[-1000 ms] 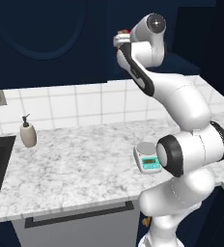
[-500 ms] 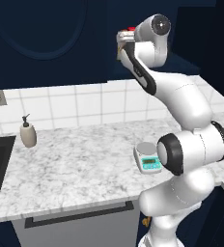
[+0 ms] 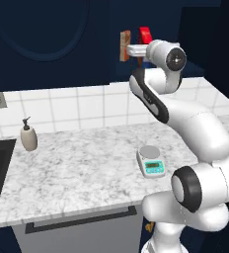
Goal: Pick the boxed food and place it on the digital scale for weighing, and close the cabinet.
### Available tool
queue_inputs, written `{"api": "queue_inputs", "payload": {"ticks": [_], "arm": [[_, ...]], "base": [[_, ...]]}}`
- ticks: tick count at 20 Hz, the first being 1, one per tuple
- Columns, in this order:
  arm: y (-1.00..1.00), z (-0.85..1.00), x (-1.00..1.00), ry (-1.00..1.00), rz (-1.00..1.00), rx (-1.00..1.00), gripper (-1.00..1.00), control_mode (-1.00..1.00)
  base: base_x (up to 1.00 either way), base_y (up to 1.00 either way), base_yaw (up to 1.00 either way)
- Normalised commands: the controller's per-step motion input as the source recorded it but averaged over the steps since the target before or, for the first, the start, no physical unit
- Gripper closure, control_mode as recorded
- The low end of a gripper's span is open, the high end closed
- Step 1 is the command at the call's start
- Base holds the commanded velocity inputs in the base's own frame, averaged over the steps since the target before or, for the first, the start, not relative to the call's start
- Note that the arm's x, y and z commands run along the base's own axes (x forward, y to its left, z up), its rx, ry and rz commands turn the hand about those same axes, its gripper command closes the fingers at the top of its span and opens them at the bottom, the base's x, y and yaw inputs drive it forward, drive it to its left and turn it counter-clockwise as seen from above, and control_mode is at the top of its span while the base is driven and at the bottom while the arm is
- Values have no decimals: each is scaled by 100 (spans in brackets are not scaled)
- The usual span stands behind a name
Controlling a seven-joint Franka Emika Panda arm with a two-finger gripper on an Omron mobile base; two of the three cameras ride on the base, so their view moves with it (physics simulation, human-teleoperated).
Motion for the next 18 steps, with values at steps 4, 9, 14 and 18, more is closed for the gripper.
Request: {"api": "queue_inputs", "payload": {"ticks": [4, 9, 14, 18], "arm": [[0, 61, -100, 7, -1, 1, 100, -100], [8, 30, -100, 33, -8, 8, 100, -100], [0, -14, -100, 16, -4, 17, 100, -100], [13, -99, -90, 1, 0, -3, 100, -100]], "base": [[0, 0, 0], [0, 0, 0], [0, 0, 0], [0, 0, 0]]}}
